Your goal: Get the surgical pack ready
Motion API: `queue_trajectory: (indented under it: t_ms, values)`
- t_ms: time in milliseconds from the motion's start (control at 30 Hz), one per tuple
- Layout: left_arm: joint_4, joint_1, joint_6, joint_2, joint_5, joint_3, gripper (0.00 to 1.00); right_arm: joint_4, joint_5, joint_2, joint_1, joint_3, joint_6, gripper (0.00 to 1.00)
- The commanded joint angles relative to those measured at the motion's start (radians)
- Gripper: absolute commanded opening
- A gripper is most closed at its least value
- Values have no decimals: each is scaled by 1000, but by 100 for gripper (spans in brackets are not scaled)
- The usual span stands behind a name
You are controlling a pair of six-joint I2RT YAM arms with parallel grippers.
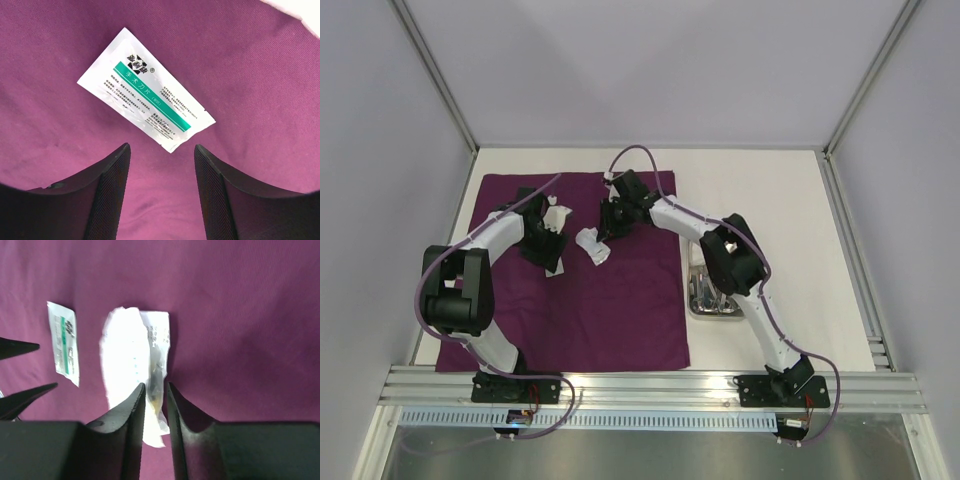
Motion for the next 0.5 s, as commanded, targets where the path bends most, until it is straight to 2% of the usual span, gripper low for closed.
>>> queue_trajectory:
  t_ms: [0, 100, 267, 467]
  values:
    - [17, 7, 9, -17, 21, -3, 62, 41, -18, -77, 7, -30, 19, 27]
    - [19, 7, 12, -17, 22, -4, 62, 47, -21, -97, 10, -50, 16, 32]
    - [19, 7, 14, -17, 28, -3, 62, 40, -2, -118, 28, -66, 9, 32]
    - [13, 7, 20, -22, 58, 2, 62, 9, 135, -178, 62, -72, -53, 40]
